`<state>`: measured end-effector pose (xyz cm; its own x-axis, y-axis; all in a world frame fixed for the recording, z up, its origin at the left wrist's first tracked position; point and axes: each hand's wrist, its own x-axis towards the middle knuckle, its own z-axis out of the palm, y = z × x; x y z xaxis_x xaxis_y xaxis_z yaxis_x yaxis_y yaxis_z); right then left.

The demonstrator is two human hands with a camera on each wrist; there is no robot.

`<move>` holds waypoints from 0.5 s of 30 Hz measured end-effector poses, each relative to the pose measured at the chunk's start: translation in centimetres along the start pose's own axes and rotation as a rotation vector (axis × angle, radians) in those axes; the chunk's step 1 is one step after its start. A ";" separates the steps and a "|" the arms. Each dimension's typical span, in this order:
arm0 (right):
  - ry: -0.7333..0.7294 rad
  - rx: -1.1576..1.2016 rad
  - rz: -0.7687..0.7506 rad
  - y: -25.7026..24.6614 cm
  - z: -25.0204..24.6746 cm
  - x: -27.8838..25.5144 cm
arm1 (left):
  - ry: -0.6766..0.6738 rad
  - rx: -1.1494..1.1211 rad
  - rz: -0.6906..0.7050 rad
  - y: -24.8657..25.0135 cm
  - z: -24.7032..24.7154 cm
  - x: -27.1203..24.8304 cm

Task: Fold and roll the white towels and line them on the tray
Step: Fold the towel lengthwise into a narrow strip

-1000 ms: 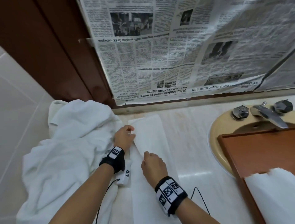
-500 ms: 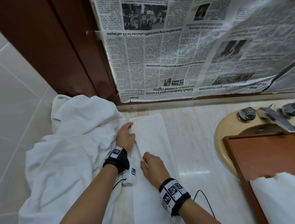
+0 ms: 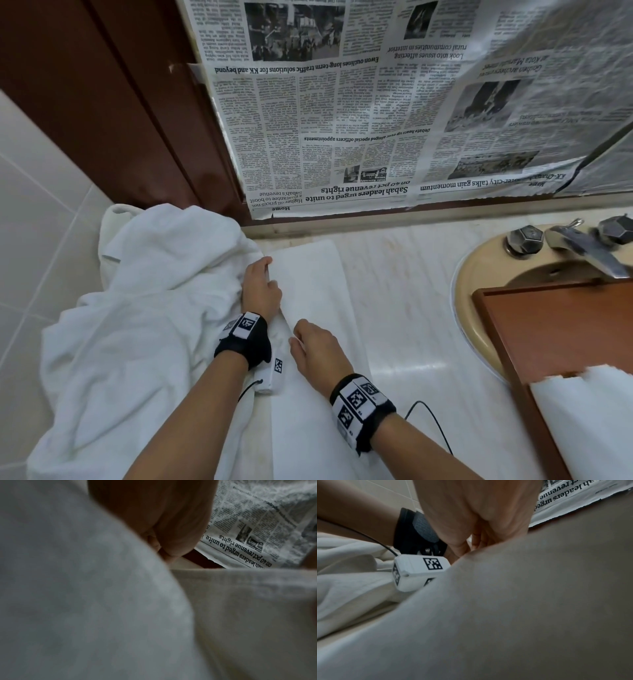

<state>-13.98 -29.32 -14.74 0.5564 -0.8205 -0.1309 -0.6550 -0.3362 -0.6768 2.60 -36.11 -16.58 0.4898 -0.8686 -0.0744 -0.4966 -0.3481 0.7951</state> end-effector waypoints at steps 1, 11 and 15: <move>-0.009 -0.007 0.003 0.0 0.1 0.0 | -0.004 0.010 -0.005 0.1 0.0 0.1; -0.090 -0.158 0.049 -1.2 0.6 0.8 | -0.031 0.232 -0.071 1.4 0.0 0.3; -0.149 -0.122 0.097 -1.5 0.2 0.9 | -0.100 0.516 -0.066 1.8 0.4 0.3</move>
<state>-12.37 -29.49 -13.94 0.5514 -0.7774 -0.3028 -0.7610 -0.3200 -0.5643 1.57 -37.09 -15.36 0.4735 -0.8598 -0.1913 -0.7677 -0.5093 0.3889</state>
